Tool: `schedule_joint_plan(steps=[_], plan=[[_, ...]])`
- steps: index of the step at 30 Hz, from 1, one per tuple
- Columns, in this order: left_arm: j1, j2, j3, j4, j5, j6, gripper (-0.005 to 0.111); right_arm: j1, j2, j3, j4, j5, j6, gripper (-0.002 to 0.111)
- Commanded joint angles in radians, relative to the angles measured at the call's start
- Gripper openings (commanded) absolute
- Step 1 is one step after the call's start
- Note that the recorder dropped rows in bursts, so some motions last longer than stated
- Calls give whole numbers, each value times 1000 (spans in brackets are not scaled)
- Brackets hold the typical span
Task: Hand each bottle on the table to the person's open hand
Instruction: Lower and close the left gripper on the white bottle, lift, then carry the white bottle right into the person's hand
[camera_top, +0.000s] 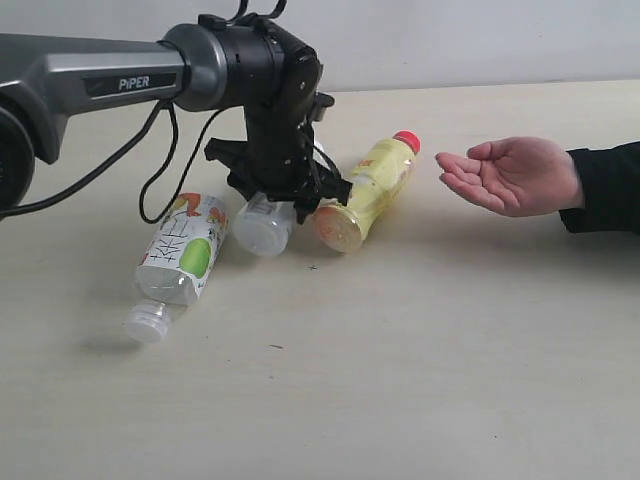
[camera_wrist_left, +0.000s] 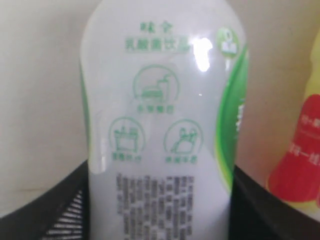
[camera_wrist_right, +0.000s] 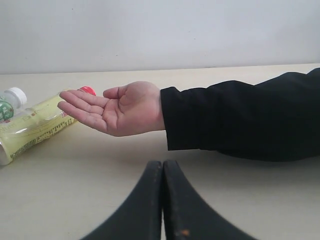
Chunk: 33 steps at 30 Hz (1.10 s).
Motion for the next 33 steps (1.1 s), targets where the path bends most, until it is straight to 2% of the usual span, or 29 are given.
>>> schedule_joint_plan(steps=[1,9,11,24,28,33], plan=[[3,-84,0,26,27,-7,0,-5,-6,4,6,-9,0,0],[-8,-193,0,-34,74,-16,0,-5,-6,4,6,-9,0,0],[-25,-212,0,-44,94,-63,0,-5,-6,4,6,-9,0,0],[-215,-252,-6,-37,70,-264,0,-5,-6,4,6,-9,0,0],[-268,-236,-74,-50,74,-287,0,-5,-6,4,6,-9,0,0],[-335,-192,-248,-91,60,-328,0,-5,-6,4,6,-9,0,0]])
